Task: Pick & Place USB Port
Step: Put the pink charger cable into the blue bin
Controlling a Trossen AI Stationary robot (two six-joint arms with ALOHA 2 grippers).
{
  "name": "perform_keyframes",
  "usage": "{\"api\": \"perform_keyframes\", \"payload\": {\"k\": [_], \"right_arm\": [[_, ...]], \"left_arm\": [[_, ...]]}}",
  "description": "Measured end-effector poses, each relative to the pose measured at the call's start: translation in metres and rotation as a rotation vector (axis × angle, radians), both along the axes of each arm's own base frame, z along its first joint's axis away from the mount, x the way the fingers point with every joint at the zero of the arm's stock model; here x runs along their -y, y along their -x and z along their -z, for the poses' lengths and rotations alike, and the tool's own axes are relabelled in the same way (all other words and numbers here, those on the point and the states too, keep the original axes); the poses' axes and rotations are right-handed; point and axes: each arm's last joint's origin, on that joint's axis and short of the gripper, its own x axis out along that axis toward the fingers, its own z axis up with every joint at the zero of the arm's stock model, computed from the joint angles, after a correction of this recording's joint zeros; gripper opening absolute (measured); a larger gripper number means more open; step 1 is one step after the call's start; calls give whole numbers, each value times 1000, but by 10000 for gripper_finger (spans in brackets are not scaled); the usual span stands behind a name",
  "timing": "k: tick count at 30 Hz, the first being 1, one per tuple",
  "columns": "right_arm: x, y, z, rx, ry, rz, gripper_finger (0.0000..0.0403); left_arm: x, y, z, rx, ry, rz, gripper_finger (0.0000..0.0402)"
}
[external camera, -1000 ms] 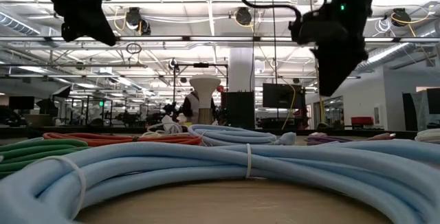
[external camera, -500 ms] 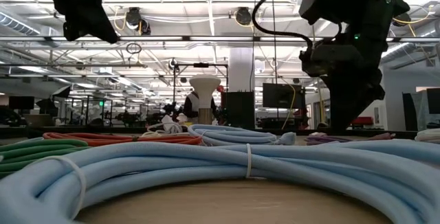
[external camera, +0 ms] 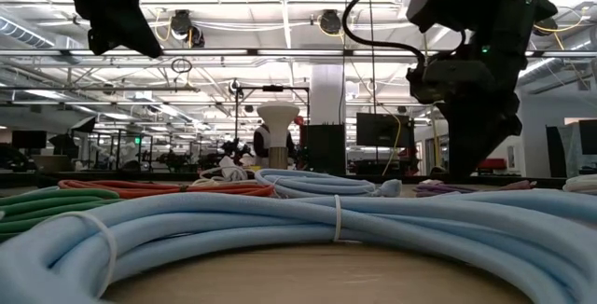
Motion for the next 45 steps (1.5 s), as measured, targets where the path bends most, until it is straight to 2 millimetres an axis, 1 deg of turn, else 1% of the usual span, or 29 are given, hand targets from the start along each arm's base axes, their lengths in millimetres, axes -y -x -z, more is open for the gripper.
{"api": "perform_keyframes", "payload": {"k": [3,6,9,14,17,22,25,29,33,36,39,42,45], "right_arm": [[-3,4,4,-12,-11,22,82],[-3,12,15,-39,-14,36,82],[-3,15,23,-12,-46,73,82],[-3,15,30,69,-74,93,82],[-2,12,30,121,-45,107,79],[0,11,31,139,-6,123,72],[0,11,31,146,6,131,57],[0,10,32,145,6,137,13],[0,10,32,144,4,140,9],[0,10,31,152,1,140,5],[-1,7,27,203,-11,147,4],[-1,3,16,303,-29,153,3],[-1,0,0,380,-13,134,2]], "left_arm": [[0,0,0,0,0,0,35],[0,0,0,-1,0,1,35],[0,0,0,-2,-3,3,35],[0,0,0,-3,-9,8,35],[0,0,0,-4,-12,10,35],[0,0,0,-3,-11,10,35],[0,0,0,-4,-11,9,35],[0,0,0,-3,-9,8,35],[0,0,0,-4,-9,8,35],[0,0,0,-3,-10,8,35],[0,0,0,-3,-9,8,35],[0,0,0,-3,-9,8,35],[0,0,0,-1,-6,5,35]]}}
